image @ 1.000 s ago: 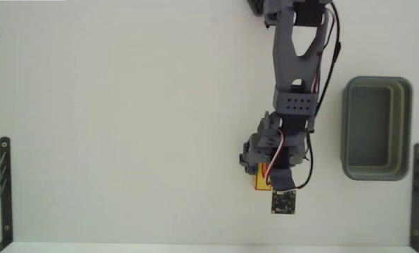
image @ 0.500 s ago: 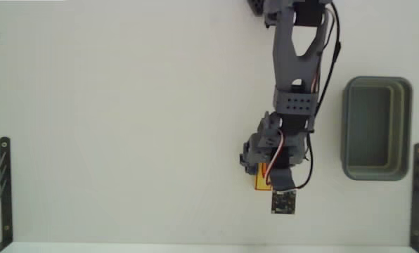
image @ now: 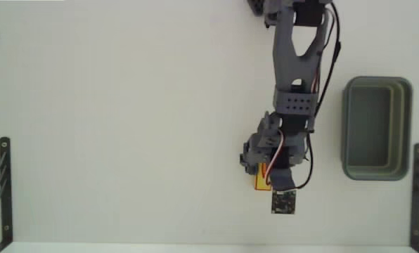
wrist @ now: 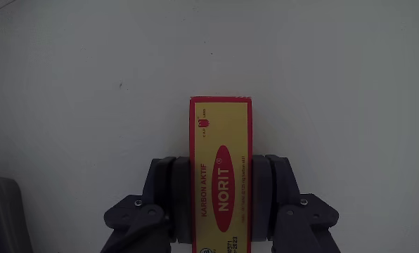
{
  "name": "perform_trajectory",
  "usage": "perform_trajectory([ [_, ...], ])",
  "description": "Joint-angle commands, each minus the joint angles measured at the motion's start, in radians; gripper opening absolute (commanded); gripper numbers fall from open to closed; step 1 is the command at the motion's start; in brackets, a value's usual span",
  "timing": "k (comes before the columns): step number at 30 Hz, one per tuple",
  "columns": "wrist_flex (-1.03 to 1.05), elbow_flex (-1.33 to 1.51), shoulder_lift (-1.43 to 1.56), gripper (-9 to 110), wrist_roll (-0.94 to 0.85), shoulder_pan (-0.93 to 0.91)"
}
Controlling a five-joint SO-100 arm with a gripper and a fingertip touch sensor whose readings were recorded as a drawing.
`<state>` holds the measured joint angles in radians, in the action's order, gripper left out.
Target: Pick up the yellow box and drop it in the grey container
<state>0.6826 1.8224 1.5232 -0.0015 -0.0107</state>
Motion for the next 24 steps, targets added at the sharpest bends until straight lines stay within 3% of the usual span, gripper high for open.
perform_trajectory([
  [1, -0.003, -0.002, 0.028, 38, 0.002, -0.011],
  [24, -0.003, -0.002, 0.028, 35, 0.002, -0.011],
])
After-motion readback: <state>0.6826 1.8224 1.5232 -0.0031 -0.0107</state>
